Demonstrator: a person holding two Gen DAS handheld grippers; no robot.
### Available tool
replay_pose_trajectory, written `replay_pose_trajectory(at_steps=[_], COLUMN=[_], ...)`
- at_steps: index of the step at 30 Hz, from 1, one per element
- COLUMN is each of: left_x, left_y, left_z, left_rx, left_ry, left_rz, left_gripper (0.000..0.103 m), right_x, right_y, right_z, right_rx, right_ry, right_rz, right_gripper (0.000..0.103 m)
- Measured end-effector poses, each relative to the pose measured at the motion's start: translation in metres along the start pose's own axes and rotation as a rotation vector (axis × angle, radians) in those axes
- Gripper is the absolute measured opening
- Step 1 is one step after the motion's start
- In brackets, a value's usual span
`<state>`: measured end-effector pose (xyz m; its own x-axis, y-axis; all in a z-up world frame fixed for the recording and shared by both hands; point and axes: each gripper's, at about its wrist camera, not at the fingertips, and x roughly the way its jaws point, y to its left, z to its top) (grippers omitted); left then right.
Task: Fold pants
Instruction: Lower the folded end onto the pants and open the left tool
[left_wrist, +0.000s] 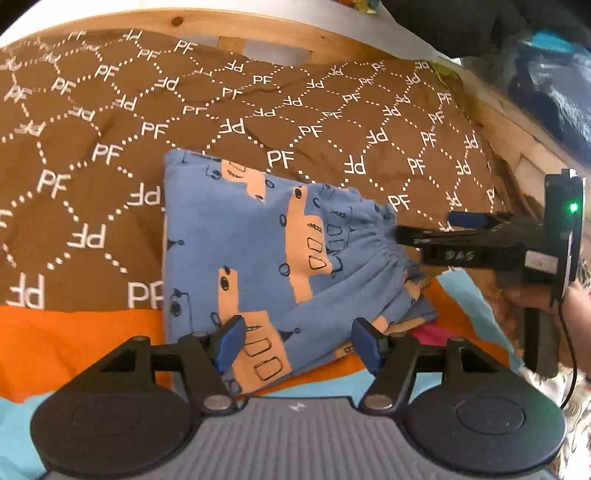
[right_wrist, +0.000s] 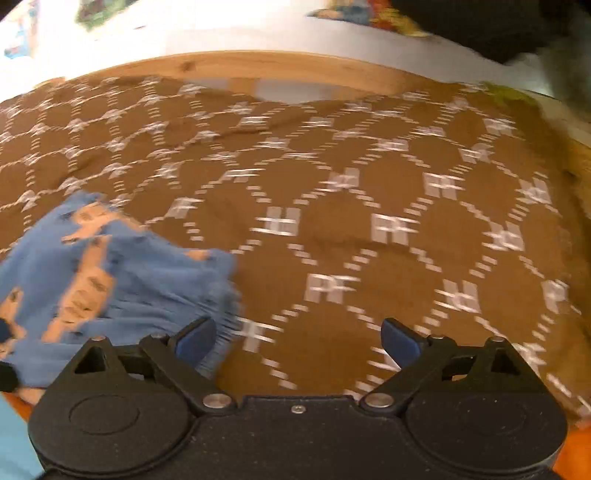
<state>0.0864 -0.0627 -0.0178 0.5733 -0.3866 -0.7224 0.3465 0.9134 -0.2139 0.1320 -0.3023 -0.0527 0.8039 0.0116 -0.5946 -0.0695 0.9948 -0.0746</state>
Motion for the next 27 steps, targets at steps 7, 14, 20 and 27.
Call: replay_pose_trajectory(at_steps=[7,14,20,27], left_x=[-0.016,0.052,0.074,0.025], left_y=[0.002,0.05,0.084,0.071], left_z=[0.041,0.088,0.075,0.059], left_rx=[0.03,-0.034,-0.064,-0.102], left_ry=[-0.202,-0.186,-0.188,-0.243], left_rz=[-0.004,0.03,0.17,0.122], left_gripper=[0.076,0.071,0.081,0.086], right_x=[-0.005,0.029,0.035,-0.009], right_y=[0.006,0.031,0.0,0.022], right_z=[0.021,0.026,0.012,0.013], right_rx=[-0.024,-0.103,-0.053,-0.057], right_ry=[-0.113,-0.099,-0.067,-0.147], right_rz=[0.059,0.056,0.025,0.08], right_gripper=[0.102,0.101,0.102,0.102])
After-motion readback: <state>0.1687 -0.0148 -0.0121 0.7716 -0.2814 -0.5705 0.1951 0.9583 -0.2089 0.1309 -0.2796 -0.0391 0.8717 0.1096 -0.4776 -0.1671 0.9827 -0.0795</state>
